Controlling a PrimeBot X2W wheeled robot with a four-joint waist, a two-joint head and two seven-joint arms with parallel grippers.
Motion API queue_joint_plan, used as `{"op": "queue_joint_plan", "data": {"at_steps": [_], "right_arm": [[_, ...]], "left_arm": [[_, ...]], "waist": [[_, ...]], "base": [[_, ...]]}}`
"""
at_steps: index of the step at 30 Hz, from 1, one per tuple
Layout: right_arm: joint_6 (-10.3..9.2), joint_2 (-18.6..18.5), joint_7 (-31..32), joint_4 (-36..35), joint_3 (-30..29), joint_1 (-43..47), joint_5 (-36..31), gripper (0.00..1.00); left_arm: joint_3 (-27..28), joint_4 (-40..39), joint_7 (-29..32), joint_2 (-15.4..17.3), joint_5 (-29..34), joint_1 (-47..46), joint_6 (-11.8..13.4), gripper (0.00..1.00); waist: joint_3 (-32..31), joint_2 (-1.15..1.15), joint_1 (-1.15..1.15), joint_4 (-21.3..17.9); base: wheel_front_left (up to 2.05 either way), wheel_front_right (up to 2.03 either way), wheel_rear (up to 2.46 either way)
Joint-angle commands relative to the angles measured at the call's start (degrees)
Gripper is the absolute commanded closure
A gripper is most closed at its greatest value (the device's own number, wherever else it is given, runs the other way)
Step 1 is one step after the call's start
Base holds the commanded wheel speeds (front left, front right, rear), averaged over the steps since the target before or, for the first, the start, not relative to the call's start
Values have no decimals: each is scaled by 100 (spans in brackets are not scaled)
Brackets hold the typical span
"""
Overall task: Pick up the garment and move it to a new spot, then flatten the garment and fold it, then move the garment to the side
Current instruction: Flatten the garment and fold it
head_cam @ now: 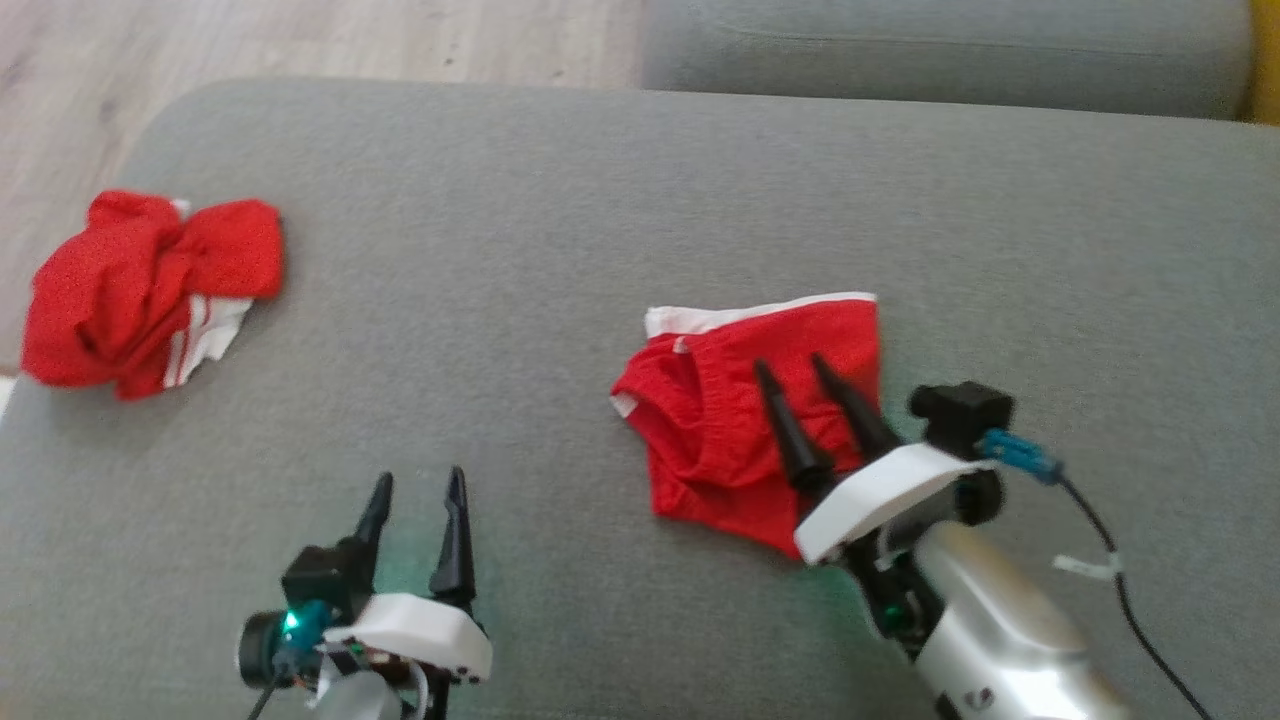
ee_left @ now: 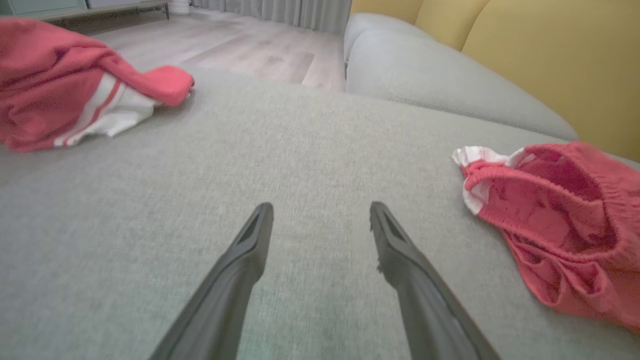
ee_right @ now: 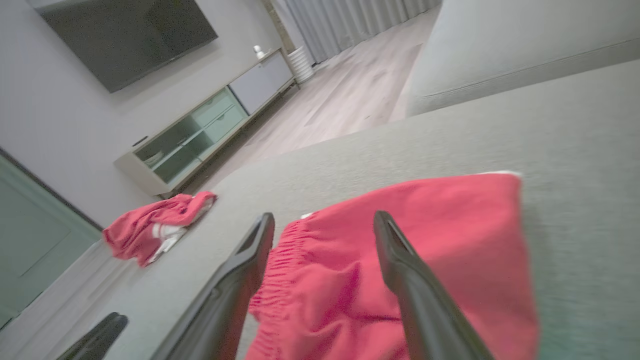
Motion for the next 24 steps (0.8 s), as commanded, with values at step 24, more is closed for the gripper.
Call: {"op": "queue_joint_plan", "data": {"at_steps": [24], "right_arm": [[20, 72, -139, -749, -2317, 1586, -2296, 0]], "left_arm": [[661, -1356, -29, 29, 854, 1025, 188, 0]], "waist": [[-542, 0, 0, -714]], "base": [[0, 0, 0]]}}
